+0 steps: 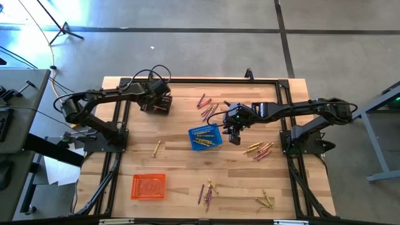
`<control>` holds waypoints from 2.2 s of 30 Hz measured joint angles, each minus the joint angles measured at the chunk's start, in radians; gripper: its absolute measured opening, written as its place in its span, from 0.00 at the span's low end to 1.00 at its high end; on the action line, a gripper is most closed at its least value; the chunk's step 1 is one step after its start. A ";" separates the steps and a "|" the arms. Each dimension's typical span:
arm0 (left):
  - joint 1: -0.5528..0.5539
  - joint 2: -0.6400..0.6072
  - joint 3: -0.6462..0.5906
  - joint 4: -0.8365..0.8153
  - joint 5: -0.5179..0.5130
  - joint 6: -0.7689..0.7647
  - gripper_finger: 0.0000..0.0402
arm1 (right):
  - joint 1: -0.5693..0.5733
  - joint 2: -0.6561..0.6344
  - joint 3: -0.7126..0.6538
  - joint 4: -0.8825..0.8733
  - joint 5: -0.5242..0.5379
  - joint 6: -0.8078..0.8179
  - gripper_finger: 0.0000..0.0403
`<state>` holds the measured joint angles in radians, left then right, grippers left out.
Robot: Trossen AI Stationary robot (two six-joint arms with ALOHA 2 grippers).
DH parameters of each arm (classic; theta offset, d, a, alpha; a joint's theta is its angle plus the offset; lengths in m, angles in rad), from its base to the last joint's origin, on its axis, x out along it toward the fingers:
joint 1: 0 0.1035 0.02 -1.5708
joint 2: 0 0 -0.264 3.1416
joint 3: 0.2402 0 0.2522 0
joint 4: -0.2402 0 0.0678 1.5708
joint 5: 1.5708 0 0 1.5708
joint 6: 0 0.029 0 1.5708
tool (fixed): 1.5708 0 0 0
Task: Sort crayons
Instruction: Put the red crayon into the black basket, then put the yellow crayon into the blue basket
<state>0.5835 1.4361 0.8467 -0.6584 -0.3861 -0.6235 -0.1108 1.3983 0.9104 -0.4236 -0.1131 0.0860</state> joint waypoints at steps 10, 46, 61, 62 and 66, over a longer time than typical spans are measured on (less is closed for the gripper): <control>-0.013 0.000 0.050 0.008 0.471 0.055 0.26 | 0.000 0.000 0.000 -0.002 0.000 -0.016 0.27; -0.821 0.012 -0.066 -0.197 0.345 -0.794 0.22 | -0.027 0.000 0.000 -0.097 -0.091 -0.154 0.27; -0.812 0.009 -0.212 -0.049 0.379 -0.862 0.22 | -0.026 0.000 0.000 -0.089 -0.118 -0.099 0.27; -0.811 0.009 -0.216 -0.046 0.381 -0.867 0.22 | -0.026 0.000 0.000 -0.089 -0.121 -0.089 0.27; -0.811 0.010 -0.220 -0.039 0.381 -0.893 0.14 | -0.026 0.000 0.000 -0.089 -0.123 -0.086 0.27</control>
<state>-0.2279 1.4463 0.6270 -0.6977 -0.0051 -1.5168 -0.1368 1.3983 0.9100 -0.5121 -0.2363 0.0002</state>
